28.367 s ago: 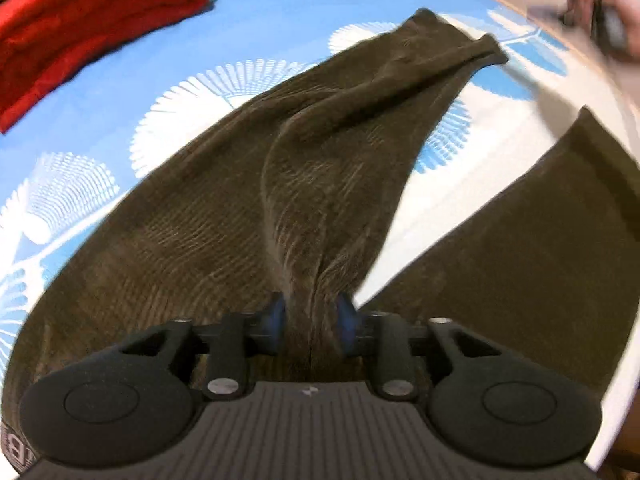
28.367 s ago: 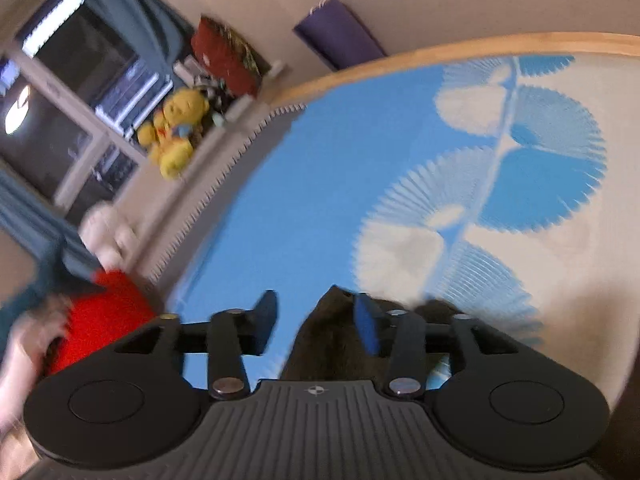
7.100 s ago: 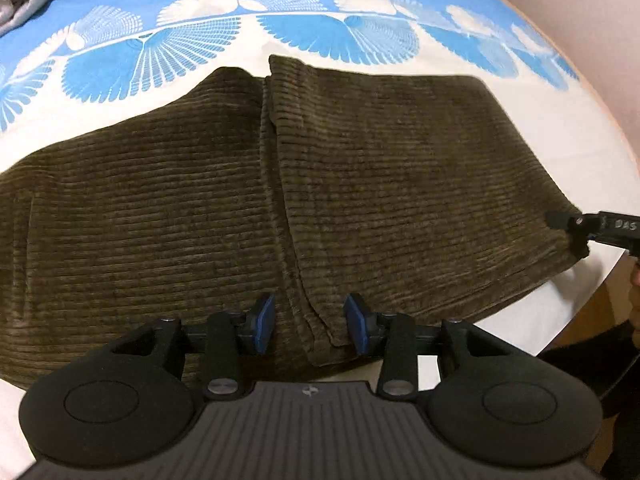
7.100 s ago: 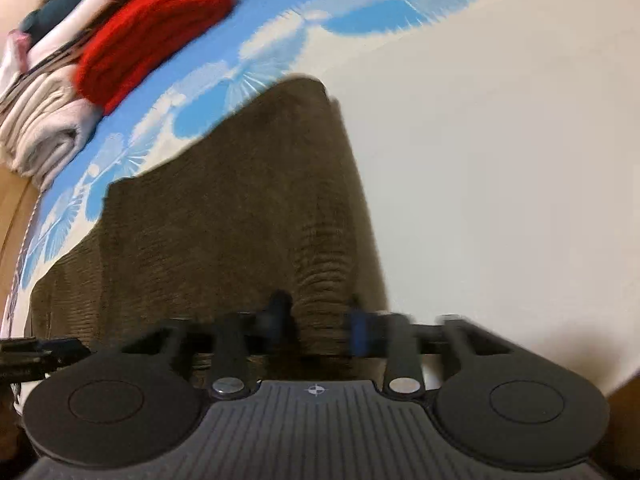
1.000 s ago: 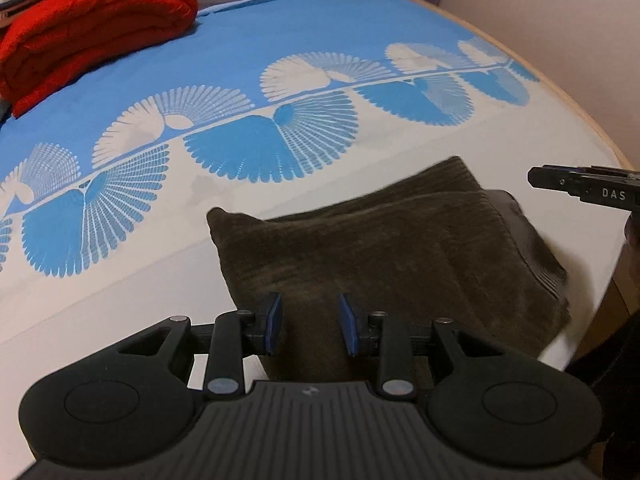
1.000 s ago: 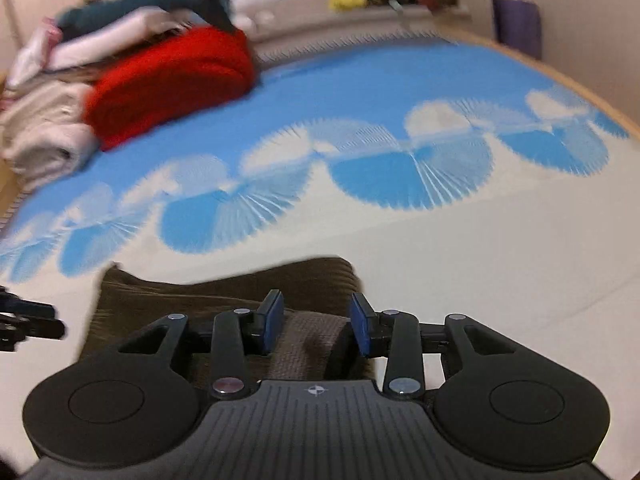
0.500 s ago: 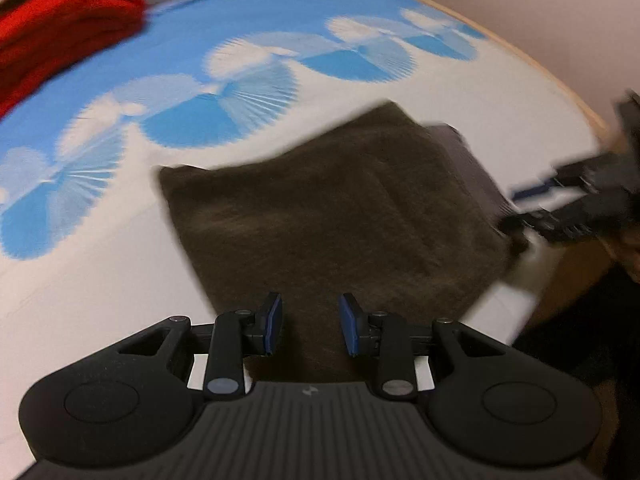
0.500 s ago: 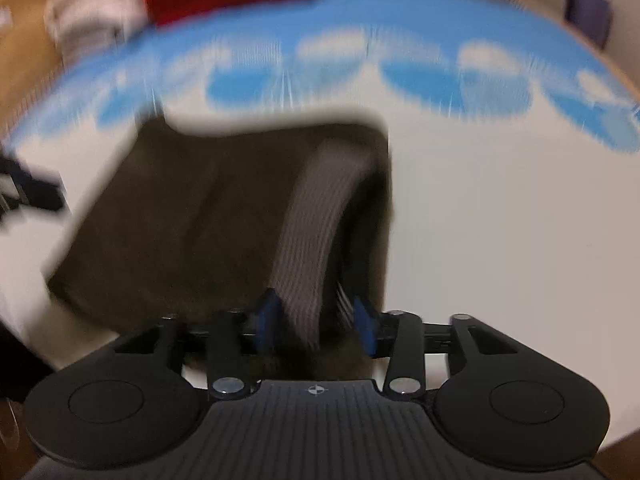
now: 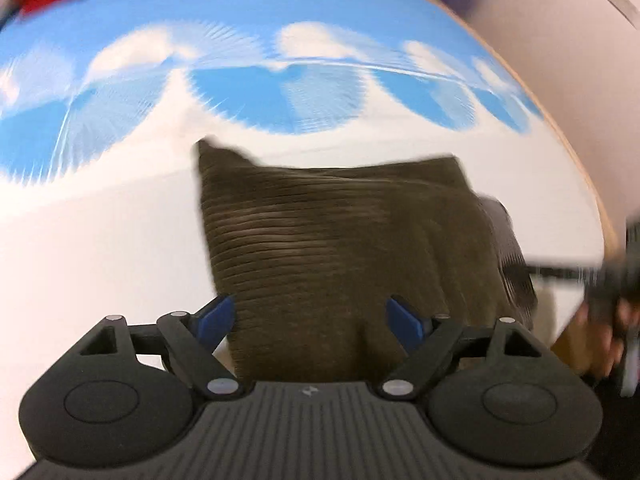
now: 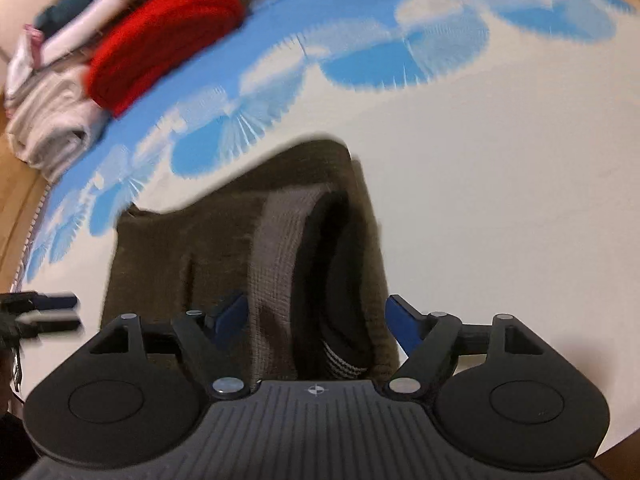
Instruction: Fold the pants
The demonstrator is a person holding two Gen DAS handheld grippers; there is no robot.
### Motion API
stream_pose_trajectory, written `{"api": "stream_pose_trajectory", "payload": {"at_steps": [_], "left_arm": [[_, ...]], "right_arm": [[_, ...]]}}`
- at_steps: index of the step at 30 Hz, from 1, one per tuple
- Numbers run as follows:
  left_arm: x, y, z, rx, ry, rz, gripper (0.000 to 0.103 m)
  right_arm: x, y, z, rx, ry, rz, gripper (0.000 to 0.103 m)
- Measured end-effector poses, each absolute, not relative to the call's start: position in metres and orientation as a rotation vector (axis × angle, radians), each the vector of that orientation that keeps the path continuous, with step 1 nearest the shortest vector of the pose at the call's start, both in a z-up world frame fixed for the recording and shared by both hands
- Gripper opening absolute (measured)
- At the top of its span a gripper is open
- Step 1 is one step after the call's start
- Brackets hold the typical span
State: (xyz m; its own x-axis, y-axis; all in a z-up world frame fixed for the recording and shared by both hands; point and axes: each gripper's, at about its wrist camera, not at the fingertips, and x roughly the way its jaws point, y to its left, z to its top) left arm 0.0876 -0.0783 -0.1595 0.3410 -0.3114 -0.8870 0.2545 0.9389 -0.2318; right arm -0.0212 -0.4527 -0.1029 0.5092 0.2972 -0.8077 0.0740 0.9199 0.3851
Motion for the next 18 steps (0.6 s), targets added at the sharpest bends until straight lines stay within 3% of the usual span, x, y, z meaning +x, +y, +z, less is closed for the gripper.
{"api": "stream_pose_trajectory", "payload": {"at_steps": [6,12,17,18], "left_arm": [[0.108,-0.059,-0.203,-0.172,1.259,-0.299,0.087],[0.117,-0.046,-0.229,-0.248,1.287,-0.352,0.087],[0.123,-0.054,-0.224,-0.208,1.242,-0.392,0.057],[0.123,-0.055,-0.220,-0.194,1.225,-0.397,0.045]], "right_arm": [[0.001,-0.447,-0.121,0.402,1.117,0.161,0.092],[0.016,-0.442,-0.133,0.412,1.154,0.207,0.093],[0.018,-0.437,-0.122,0.396,1.109,0.183,0.070],[0.020,-0.437,-0.119,0.399,1.092,0.175,0.063]]}}
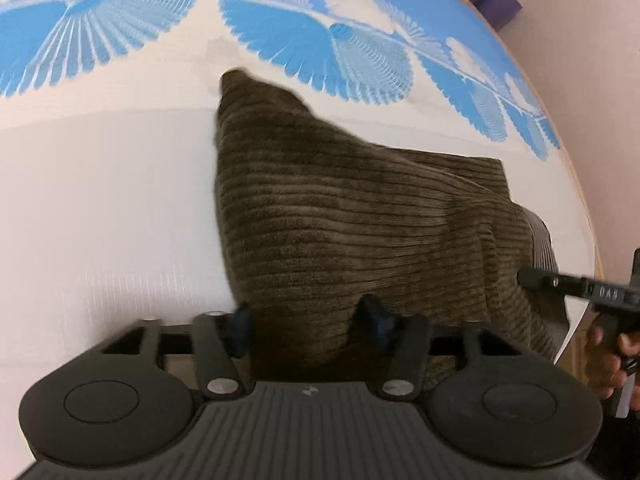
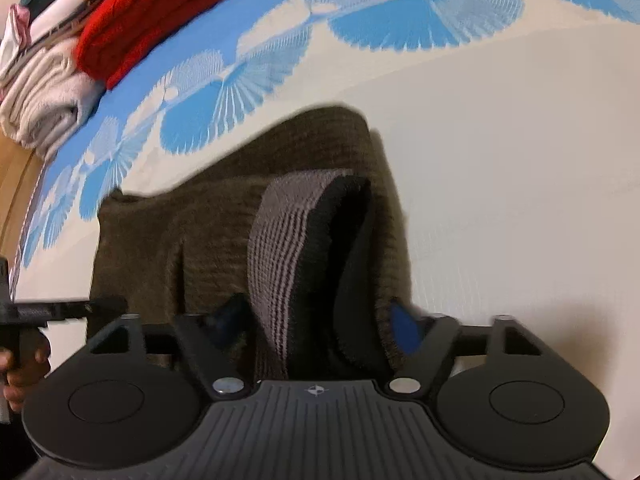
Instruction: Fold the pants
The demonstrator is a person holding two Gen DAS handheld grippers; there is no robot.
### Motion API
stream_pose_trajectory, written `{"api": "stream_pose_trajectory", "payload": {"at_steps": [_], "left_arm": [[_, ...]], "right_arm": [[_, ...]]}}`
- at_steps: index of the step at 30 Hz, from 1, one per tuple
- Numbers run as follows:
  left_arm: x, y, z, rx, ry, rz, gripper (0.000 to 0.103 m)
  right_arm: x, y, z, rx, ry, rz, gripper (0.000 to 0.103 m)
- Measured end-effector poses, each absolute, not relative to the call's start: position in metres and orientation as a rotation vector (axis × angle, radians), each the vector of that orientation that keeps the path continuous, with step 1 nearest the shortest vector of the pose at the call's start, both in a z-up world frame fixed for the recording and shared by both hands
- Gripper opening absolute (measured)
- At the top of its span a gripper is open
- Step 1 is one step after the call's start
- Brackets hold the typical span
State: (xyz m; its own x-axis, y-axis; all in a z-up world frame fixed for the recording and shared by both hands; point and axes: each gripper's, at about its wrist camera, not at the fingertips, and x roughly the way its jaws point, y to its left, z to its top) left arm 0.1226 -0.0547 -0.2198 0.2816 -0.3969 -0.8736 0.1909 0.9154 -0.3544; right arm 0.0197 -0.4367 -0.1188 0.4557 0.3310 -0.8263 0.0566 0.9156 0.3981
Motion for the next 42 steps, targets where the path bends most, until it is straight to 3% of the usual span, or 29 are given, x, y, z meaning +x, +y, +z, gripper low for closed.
{"api": "stream_pose_trajectory", "payload": {"at_steps": [1,4,8,18,22,26,30,33,35,36,38,42], "left_arm": [[0.122,-0.054,-0.213,-0.182,1.198,-0.403,0.036],[0.126,-0.049,-0.189,-0.158,1.087,-0.410,0.031],[0.130,-0.031,-0.156,-0.094,0.939,-0.333,0.030],[0.147,0.045,-0.114,-0.192,0.698,-0.114,0.033],[0.159,0.065,-0.121,-0.180,0.732,0.049,0.051],[0.157,0.071,-0.121,-0.178,0.797,0.062,0.049],[0.146,0.055,-0.116,-0.091,0.804,-0.066,0.049],[0.144,0.037,-0.144,0.004,0.980,-0.136,0.049],[0.138,0.023,-0.173,0.135,1.108,-0.134,0.052],[0.133,0.016,-0.172,0.181,1.084,-0.134,0.052],[0.123,0.007,-0.160,0.226,1.028,-0.119,0.052],[0.099,0.011,-0.128,0.164,0.918,-0.070,0.067]], "right_arm": [[0.021,-0.435,-0.114,0.393,1.068,0.168,0.060],[0.027,-0.427,-0.099,0.365,0.978,0.165,0.049],[0.041,-0.404,-0.079,0.365,0.865,0.238,0.045],[0.087,-0.309,-0.036,0.275,0.576,0.403,0.045],[0.116,-0.291,-0.049,0.263,0.654,0.375,0.054],[0.133,-0.281,-0.076,0.086,0.815,0.056,0.055],[0.130,-0.290,-0.066,0.235,0.786,0.118,0.053],[0.122,-0.268,-0.062,0.145,0.750,0.251,0.054],[0.126,-0.254,-0.082,0.058,0.871,0.262,0.054],[0.129,-0.251,-0.099,0.010,0.969,0.239,0.064],[0.126,-0.256,-0.114,0.043,1.028,0.196,0.071],[0.111,-0.262,-0.082,0.084,0.929,0.166,0.065]]}}
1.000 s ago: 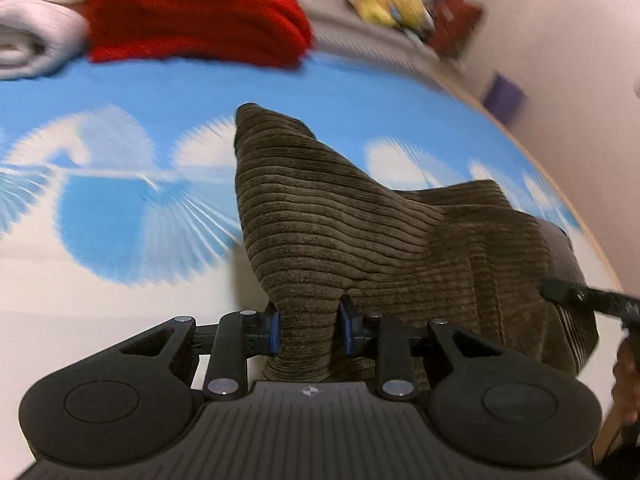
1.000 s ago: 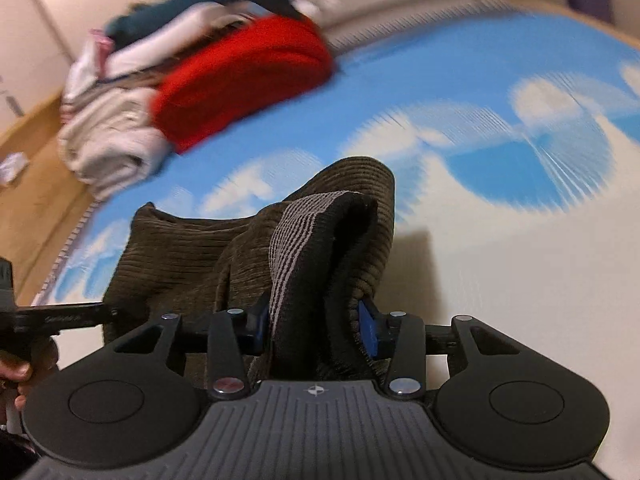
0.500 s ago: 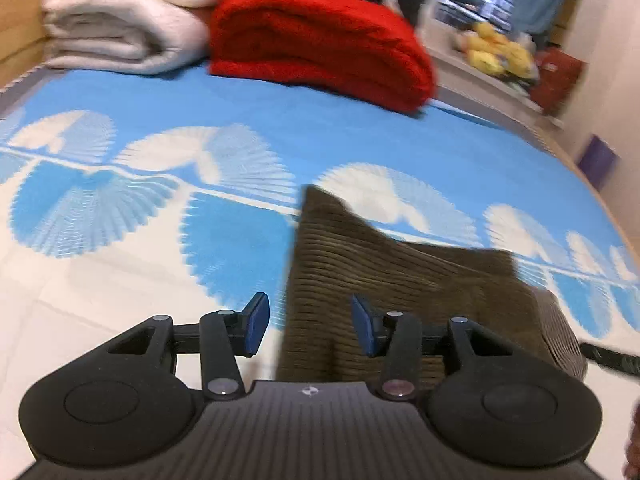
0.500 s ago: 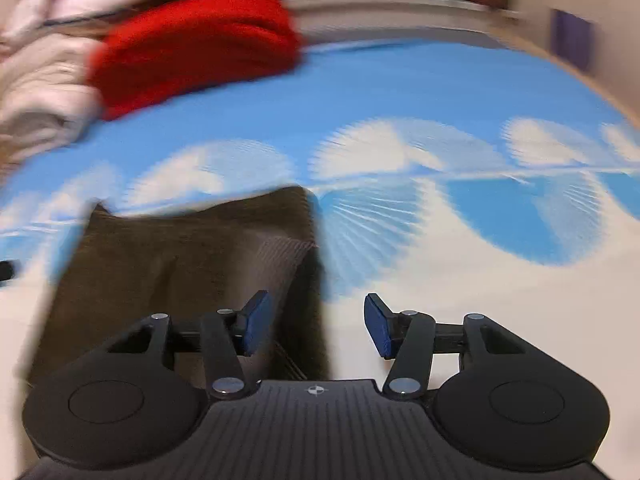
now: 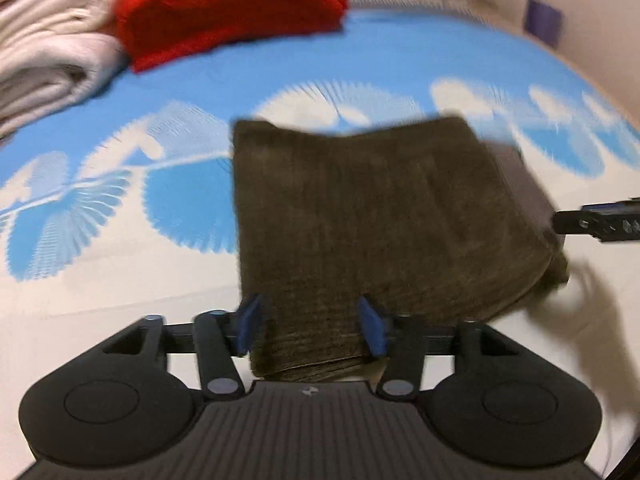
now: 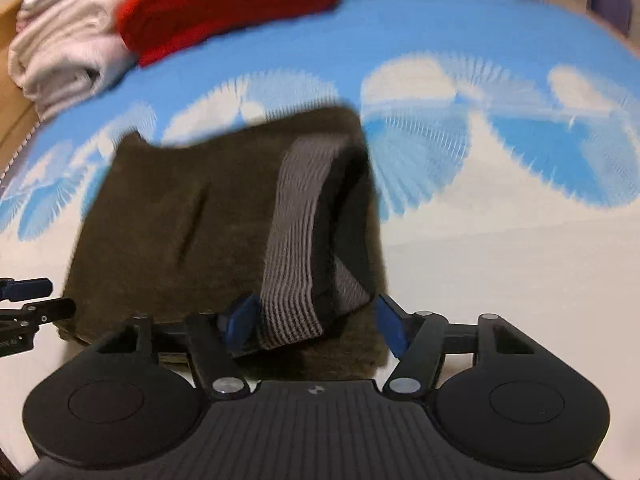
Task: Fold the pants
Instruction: 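Open both tools and withdraw them from the folded pants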
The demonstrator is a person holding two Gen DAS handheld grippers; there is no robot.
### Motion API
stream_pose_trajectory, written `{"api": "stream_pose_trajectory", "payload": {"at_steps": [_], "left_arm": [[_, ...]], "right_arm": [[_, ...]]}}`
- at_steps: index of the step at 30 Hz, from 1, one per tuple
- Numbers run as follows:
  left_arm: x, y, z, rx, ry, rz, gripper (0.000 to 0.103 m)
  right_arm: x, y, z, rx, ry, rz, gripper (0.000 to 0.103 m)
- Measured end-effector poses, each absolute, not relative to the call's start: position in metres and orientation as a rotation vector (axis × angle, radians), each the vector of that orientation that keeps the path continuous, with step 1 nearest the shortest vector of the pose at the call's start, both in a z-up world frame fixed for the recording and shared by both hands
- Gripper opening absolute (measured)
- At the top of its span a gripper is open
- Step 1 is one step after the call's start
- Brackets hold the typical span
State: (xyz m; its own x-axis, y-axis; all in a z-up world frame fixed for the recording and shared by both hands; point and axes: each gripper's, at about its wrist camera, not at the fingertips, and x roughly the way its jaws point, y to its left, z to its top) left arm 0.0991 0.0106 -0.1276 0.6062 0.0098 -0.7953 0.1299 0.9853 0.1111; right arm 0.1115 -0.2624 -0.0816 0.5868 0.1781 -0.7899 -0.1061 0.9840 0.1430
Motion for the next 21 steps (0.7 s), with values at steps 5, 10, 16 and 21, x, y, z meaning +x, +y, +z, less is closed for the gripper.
{"api": "stream_pose_trajectory", "payload": {"at_steps": [5,10,16,21], "left_arm": [[0.053,0.000,-0.075,0.172,0.750,-0.036,0.085],[-0.014,-0.014,-0.057,0.191,0.624,-0.012,0.091],[-0.043,-0.025,-0.073,0.089,0.716,-0.040,0.091],[-0.040,-0.034,-0.077,0.117,0.715,0.043,0.091]], "right_arm": [[0.066,-0.260,-0.017,-0.011,0.689,0.218,0.067],[0.000,-0.269,0.026,-0.028,0.505,0.258,0.089],[-0.050,-0.271,0.012,-0.008,0.457,0.185,0.092],[-0.055,-0.267,0.002,0.027,0.494,0.143,0.092]]}}
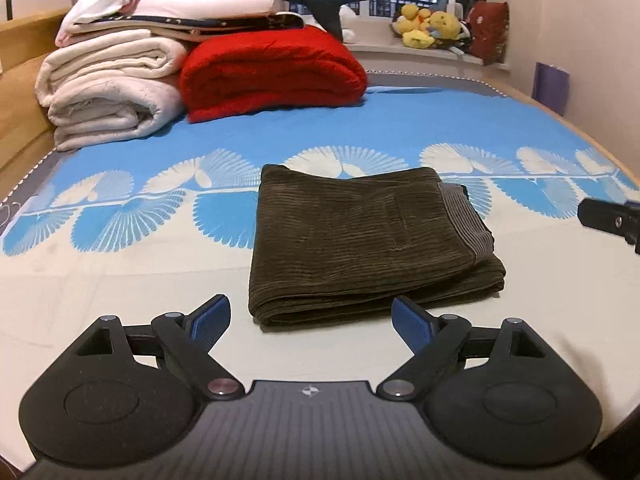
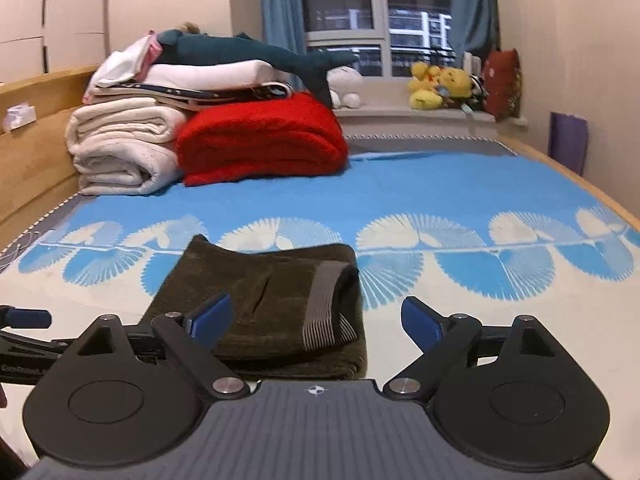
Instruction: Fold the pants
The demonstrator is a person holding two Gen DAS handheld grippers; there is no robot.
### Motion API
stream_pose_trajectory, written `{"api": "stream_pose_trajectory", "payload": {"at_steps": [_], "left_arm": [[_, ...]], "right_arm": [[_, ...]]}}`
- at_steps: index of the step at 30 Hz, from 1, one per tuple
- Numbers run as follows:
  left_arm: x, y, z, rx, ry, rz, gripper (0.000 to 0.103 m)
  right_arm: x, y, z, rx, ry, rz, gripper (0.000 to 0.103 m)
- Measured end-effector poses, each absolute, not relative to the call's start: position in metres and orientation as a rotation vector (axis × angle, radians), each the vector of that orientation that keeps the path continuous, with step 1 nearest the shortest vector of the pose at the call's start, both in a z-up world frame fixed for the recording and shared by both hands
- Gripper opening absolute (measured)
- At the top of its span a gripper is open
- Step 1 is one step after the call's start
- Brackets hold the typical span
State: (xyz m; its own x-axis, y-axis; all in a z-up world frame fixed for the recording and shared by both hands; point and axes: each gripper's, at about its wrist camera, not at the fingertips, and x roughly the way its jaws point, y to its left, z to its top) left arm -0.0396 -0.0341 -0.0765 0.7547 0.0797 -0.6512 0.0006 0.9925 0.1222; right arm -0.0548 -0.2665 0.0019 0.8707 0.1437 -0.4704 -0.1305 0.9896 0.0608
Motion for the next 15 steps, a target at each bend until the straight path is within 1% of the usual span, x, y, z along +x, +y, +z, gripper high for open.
{"api": "stream_pose_trajectory", "payload": {"at_steps": [5,15], "left_arm": [[-0.033,-0.032,-0.086,0.048,0.773,0.091,0.091],[-0.027,-0.038,-0.097,0.095,0.788,0.103,0.091]], "right_arm": [[-0.046,-0.258,-0.011,0.052,0.550,0.109,0.092],[-0.044,-0.248,-0.021,-0.015,0.597,0.130,0.093]]}}
